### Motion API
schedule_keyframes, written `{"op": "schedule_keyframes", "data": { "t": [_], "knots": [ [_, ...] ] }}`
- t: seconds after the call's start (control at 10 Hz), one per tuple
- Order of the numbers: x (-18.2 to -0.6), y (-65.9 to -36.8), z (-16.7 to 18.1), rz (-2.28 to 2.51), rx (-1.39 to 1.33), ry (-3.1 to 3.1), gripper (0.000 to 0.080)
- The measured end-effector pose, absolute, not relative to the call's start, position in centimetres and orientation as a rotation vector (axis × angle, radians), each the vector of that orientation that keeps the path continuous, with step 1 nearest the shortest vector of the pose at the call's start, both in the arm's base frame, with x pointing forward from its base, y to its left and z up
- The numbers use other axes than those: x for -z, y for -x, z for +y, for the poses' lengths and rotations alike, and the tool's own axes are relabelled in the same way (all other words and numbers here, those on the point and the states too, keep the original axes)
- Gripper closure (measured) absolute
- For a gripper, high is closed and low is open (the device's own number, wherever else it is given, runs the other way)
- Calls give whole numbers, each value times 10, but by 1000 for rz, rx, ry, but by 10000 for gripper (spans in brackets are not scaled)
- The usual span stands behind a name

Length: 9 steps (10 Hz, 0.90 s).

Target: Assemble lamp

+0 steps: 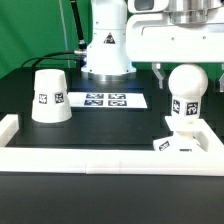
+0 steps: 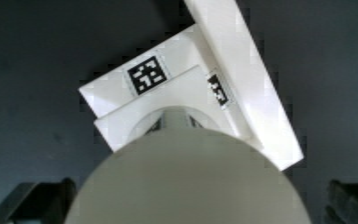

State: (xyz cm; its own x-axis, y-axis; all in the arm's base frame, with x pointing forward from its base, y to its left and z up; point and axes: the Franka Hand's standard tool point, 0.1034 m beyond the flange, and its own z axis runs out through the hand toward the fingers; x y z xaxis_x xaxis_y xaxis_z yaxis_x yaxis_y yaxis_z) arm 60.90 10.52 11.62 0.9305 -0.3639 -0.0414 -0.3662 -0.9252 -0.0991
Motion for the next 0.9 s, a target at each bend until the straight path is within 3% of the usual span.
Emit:
{"op": "schedule_keyframes", "data": {
  "t": [0.3, 0.8, 0.9],
  "knots": [
    [-118, -612, 101, 91, -15, 3065, 100],
    [-118, -612, 100, -291, 8, 3053, 100],
    [-118, -613, 100, -289, 8, 3053, 202]
  ]
}}
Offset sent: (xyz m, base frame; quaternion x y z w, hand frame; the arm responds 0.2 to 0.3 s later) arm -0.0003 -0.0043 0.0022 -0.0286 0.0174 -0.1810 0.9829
